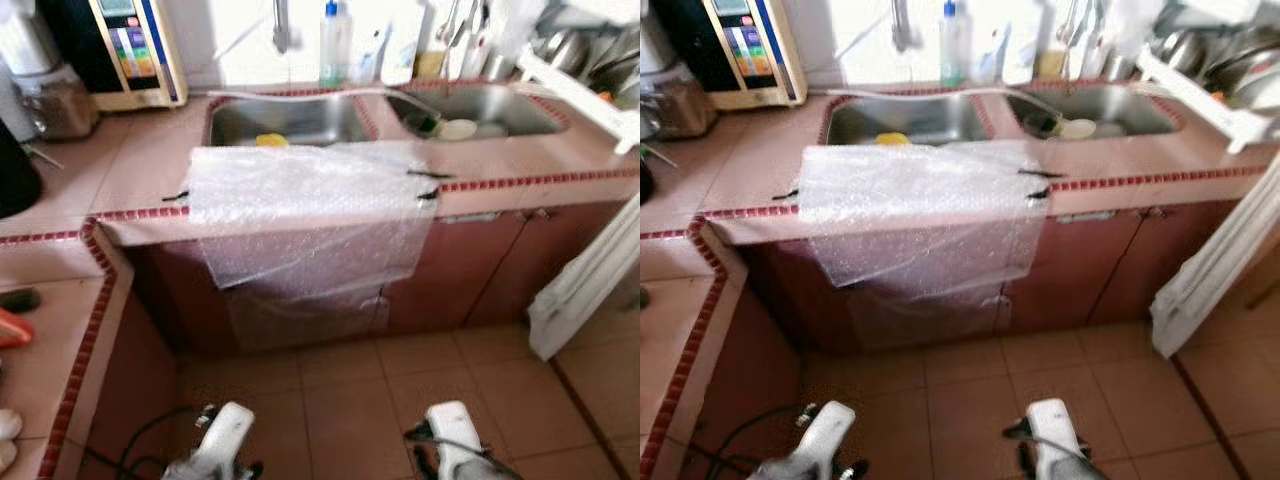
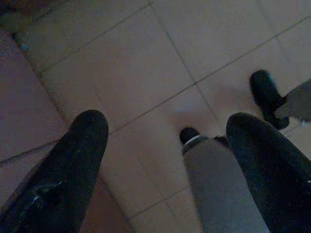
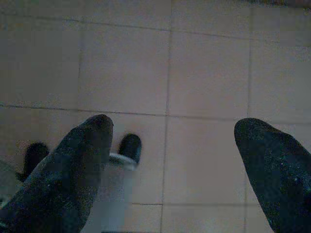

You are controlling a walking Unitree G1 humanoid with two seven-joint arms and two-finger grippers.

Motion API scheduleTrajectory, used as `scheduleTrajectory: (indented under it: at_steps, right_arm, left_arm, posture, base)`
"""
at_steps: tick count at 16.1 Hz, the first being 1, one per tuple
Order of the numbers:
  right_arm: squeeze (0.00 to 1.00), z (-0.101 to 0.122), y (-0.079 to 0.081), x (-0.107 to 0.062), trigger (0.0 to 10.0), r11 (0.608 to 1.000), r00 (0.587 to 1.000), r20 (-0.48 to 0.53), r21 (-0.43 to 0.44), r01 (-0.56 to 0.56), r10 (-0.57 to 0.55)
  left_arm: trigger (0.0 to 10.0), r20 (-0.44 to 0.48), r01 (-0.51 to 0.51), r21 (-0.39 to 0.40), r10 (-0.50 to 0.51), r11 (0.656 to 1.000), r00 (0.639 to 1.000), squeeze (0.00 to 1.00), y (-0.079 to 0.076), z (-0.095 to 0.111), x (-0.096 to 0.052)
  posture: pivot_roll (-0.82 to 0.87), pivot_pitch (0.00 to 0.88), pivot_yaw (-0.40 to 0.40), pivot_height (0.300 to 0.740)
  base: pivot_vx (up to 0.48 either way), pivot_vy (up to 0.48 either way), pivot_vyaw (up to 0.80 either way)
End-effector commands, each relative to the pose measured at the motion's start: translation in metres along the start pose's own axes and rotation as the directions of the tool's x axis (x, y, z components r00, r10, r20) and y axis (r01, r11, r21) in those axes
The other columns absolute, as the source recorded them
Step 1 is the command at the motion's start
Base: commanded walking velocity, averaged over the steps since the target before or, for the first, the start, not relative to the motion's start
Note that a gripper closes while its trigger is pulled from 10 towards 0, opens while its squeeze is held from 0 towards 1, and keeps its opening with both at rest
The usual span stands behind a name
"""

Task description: Kitchen organization

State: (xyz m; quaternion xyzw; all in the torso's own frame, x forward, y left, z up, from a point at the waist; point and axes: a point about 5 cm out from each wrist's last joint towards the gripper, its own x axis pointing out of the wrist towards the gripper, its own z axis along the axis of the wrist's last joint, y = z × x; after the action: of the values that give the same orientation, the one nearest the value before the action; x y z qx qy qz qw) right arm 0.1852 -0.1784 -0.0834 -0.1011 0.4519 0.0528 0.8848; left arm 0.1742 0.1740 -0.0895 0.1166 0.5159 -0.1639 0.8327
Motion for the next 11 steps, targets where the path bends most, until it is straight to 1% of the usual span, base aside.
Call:
scheduleTrajectory:
  at_steps: [1,11]
  right_arm:
    - [0.00,0.0008,-0.0044,-0.0001,10.0,1.000,1.000,0.003,-0.002,0.008,-0.008]
    - [0.00,-0.0007,-0.0023,-0.0002,10.0,1.000,1.000,-0.003,-0.004,-0.001,0.001]
  left_arm:
    - [10.0,0.011,0.004,0.018,-0.004,1.000,1.000,0.00,-0.0013,0.0058,0.0008]
    - [10.0,0.001,0.001,0.053,-0.001,0.999,1.000,0.00,0.0002,0.0038,0.0003]
  posture:
    - [-0.11,0.000,0.060,0.740]
    - [-0.10,0.000,0.065,0.740]
  base:
    - [0.000,-0.330,0.00]
    - [0.000,-0.446,0.00]
